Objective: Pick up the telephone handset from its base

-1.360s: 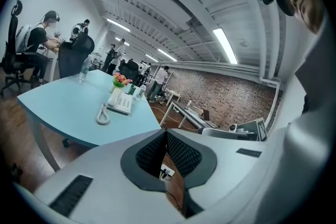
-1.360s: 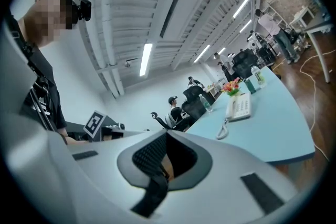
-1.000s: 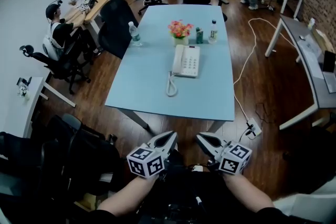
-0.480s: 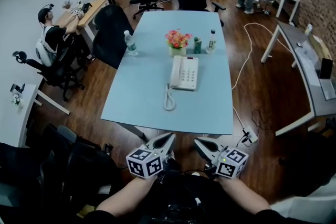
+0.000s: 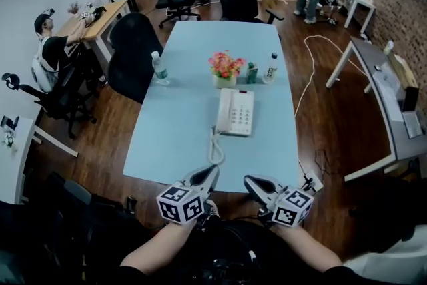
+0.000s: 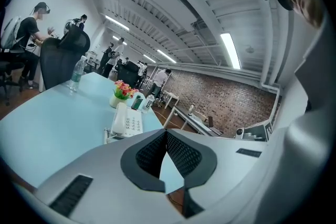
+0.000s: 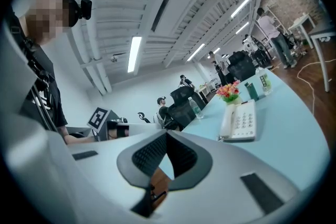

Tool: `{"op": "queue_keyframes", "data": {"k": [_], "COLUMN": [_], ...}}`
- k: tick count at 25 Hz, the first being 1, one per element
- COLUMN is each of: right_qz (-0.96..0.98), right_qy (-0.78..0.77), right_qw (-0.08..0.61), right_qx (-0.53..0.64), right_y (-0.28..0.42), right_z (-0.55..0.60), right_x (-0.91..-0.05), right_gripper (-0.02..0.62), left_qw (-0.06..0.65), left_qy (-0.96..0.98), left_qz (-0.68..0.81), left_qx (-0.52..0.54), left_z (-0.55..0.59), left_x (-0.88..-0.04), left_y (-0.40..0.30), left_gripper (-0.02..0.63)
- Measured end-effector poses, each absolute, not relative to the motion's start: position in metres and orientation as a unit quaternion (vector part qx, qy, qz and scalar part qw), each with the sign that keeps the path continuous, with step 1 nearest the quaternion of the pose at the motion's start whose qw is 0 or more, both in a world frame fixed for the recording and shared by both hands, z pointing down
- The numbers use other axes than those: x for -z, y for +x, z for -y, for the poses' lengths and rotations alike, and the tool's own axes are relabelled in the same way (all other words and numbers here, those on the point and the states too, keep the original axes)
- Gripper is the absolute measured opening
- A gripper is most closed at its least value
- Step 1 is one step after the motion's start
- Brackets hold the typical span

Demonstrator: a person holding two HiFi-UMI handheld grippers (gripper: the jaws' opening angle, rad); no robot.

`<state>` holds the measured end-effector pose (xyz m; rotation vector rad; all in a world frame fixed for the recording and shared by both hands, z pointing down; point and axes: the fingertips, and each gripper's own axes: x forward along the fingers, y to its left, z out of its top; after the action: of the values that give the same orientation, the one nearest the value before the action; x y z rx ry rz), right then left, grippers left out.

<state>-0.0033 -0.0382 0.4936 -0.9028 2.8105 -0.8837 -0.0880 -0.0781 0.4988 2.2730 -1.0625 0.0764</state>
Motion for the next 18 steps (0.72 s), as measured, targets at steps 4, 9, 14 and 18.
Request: {"op": "queue_keyframes", "data": {"k": [4,9,14,18], "right_qz": [-0.905,-0.892,-0.882,-0.876], "right_qy": [-0.316,-0.353,-0.377,-0.387], "right_qw": [0.024,0.032,0.027,0.026], "right_qx": [0.285,0.281,0.282,0.286], "right_y": [-0.011,-0.02,-0.024,-0.02], "right_z": [0.069,0.1,0.118,0.132], "right_x": [-0.493,-0.49,-0.495,-0.497], "right_gripper": [0.018,0.018,0.018,0.018], "left_qw": [0.319,0.324,0.329,0.319], "left_qy": [0.866,0.874,0.881,0.885], "left_qz": [0.384,0.358,0.334,0.331], "left_qx": [-0.037,-0.051,-0.062,-0.066], "left_z": [0.108,0.146,0.177,0.195], "left_x": [-0.505,-0.519,-0.527,-0.529], "left_y": [-0.1,-0.111,-0.109,-0.106], "left_gripper": [0.0,0.0,0.0,0.0]}}
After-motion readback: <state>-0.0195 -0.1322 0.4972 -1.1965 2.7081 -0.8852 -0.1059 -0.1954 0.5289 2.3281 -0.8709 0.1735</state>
